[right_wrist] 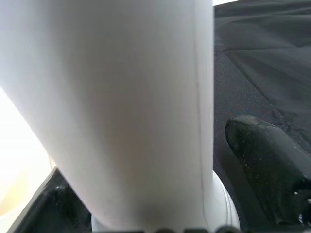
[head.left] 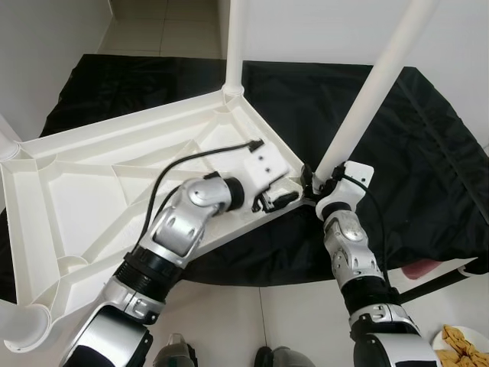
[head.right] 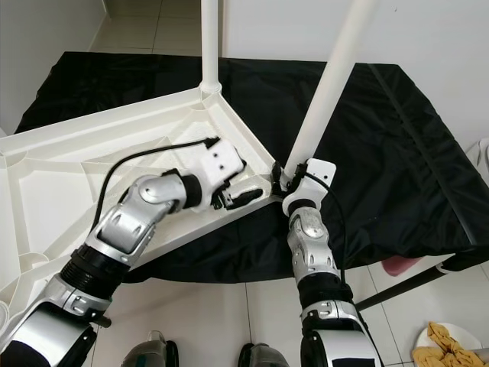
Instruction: Building children table
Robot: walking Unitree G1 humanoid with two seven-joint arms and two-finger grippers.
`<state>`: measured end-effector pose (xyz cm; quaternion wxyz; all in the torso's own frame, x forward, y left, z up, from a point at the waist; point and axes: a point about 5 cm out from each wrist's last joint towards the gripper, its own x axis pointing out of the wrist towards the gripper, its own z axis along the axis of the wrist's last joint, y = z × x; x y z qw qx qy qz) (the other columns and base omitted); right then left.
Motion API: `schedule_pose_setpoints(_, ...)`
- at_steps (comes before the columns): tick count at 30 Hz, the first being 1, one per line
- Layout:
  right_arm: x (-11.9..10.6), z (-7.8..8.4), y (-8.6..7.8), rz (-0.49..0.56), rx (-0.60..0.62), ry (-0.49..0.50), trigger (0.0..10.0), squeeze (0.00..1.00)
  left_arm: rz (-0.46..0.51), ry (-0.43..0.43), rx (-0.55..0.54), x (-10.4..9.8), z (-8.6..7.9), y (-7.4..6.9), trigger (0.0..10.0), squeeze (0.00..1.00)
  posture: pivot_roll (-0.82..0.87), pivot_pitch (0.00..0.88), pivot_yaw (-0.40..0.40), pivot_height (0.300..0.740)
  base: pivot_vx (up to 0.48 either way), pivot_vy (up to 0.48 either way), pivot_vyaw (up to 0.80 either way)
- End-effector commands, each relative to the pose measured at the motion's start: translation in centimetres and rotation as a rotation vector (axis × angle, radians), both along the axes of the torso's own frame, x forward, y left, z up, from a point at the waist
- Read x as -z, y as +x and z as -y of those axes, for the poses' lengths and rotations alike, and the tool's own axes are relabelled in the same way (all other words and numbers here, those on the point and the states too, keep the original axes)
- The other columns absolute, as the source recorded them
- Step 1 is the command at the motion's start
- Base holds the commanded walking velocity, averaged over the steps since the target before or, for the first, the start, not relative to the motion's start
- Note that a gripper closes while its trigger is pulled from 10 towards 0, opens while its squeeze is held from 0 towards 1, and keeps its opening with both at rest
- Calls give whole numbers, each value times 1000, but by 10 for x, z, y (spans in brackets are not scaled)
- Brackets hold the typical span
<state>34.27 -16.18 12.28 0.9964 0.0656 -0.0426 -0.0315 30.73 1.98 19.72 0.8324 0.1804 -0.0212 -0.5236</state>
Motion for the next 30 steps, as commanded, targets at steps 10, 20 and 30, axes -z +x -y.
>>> schedule_pose_setpoints(10,5,13,-4,-21,29,-27,10000,0,95,-271,-406,-18,-12,23,10000,0,32,95,-40,740,0,0,0)
schedule_pose_setpoints(20,5,21,-5,-17,47,-41,10000,0,82,-363,-596,-9,-62,41,10000,0,45,94,-35,740,0,0,0)
schedule_pose_setpoints(30,5,27,-4,-17,77,-43,10000,0,37,-318,-744,21,-92,45,10000,0,47,89,-26,740,0,0,0)
